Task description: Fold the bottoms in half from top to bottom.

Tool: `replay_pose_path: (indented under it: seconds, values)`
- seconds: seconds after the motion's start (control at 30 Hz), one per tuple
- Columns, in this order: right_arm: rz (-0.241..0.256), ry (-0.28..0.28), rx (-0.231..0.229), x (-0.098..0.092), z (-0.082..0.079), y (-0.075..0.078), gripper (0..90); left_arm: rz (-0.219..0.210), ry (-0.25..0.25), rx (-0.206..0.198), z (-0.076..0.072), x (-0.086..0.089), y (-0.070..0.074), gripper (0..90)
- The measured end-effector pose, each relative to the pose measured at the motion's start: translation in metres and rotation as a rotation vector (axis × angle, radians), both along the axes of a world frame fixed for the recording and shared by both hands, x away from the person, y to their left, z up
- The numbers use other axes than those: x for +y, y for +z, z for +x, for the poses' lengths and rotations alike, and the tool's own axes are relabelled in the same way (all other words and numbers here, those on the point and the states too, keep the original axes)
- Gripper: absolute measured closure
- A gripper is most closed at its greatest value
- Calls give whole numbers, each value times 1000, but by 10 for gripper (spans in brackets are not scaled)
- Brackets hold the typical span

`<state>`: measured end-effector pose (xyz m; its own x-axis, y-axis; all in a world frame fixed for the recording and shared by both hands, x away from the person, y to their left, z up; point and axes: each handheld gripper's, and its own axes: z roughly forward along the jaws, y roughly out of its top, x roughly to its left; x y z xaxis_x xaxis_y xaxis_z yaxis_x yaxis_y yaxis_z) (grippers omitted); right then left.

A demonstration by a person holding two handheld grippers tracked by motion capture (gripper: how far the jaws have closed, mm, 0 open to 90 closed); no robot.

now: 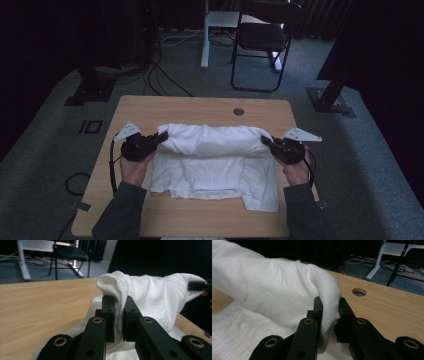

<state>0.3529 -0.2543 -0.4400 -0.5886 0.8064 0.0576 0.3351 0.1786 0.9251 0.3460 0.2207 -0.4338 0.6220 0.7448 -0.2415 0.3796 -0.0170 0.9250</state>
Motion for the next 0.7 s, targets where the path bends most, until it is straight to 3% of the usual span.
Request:
replay_pose_path:
  seconds: [0.07,0.13,0.3,0.43,0.5,0.57,0.7]
  values:
    - [-5,12,7,-1,-4,-2,804,1,-12,16,-7,2,-6,831]
    - [11,50,34,-4,-18,-14,800,0,-23,47,-13,5,-16,829]
    - [-16,73,102,-5,-37,-46,782,9,-44,107,-29,9,-41,806]
    - [4,68,164,-15,-44,-66,660,35,-16,125,-38,17,-48,768]
    - [20,79,170,-21,-47,-66,553,32,-9,113,-40,18,-45,749]
    - [21,71,155,-24,-49,-59,490,11,14,103,-39,19,-41,672]
    - [36,65,104,-22,-49,-37,444,-32,45,73,-36,21,-30,592]
